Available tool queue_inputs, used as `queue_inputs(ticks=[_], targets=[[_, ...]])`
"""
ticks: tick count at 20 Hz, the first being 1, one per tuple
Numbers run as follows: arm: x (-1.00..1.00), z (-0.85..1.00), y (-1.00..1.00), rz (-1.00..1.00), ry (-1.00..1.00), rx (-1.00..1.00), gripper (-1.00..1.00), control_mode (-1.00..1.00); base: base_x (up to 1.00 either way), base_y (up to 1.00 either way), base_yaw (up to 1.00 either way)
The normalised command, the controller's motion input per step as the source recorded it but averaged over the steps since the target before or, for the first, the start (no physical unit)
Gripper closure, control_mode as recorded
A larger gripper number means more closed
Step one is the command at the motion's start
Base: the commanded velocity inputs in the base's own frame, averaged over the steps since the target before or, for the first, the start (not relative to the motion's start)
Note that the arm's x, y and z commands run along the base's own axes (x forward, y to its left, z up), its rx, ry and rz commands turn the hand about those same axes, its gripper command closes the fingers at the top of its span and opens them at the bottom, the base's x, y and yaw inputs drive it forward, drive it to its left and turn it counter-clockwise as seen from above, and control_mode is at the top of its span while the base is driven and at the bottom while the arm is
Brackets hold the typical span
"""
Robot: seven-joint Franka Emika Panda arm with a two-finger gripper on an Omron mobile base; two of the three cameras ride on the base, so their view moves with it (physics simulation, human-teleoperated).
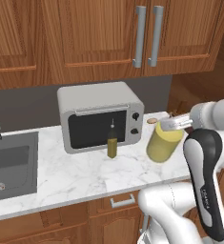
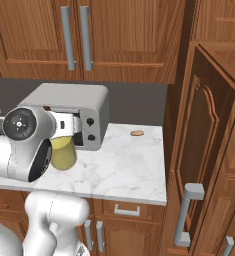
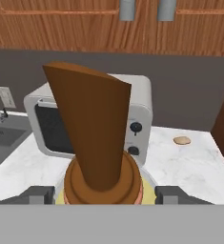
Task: Pick the oil and vinegar bottle and oil and vinegar bottle from the counter and place them in the cabinet.
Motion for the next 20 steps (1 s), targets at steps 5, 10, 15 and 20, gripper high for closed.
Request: queue_inputs(ticks=[5,10,15,20], targets=[[-0.59,0.02,0.00,0.04,-0.15,0.00,1.00,-1.00,0.00,0.00,0.00],[-0.10,0.00,0.00,0.00,-0.01,0.00,1.00,-1.00,0.00,0.00,0.00],[0.00,0.00,0.00,0.00,0.00,0.00,1.00,1.00,-0.64,0.00,0.05],[0.00,0.00,0.00,0.00,0.00,0.00,1.00,1.00,-0.89,-0.08,0.05]])
